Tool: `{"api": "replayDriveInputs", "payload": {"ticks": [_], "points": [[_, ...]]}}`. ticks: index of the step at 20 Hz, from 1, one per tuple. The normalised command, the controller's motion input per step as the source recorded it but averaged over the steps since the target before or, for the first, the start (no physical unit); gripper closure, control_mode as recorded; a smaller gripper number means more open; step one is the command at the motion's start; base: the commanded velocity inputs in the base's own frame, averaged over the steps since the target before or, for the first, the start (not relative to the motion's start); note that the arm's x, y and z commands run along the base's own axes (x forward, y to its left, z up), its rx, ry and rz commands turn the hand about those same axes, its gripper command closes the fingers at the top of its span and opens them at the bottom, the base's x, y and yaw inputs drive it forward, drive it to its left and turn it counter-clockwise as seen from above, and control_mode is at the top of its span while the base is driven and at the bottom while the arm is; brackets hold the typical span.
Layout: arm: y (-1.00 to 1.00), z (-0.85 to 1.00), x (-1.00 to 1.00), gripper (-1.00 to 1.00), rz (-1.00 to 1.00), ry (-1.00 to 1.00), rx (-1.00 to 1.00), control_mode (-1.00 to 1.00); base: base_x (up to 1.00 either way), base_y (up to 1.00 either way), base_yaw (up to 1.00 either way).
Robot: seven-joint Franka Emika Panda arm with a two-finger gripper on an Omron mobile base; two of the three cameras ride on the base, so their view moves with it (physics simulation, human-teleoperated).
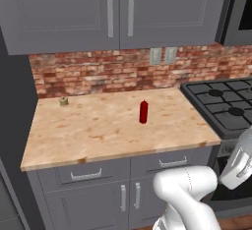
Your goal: Pick the ketchup and syrup bottle from the counter and place them in the cabinet.
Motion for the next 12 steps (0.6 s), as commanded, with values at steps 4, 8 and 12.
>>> {"api": "replayDriveInputs", "payload": {"ticks": [4,8,12], "points": [[0.00,0.37,0.00,-1.00,-0.04,-0.13,0.08,-1.00,0.00,0.00,0.00],[0.00,0.49,0.00,-1.00,-0.03,-0.13,0.04,-1.00,0.00,0.00,0.00],[0.00,0.36,0.00,-1.00,-0.05,-0.09,0.01,-1.00,0.00,0.00,0.00]]}}
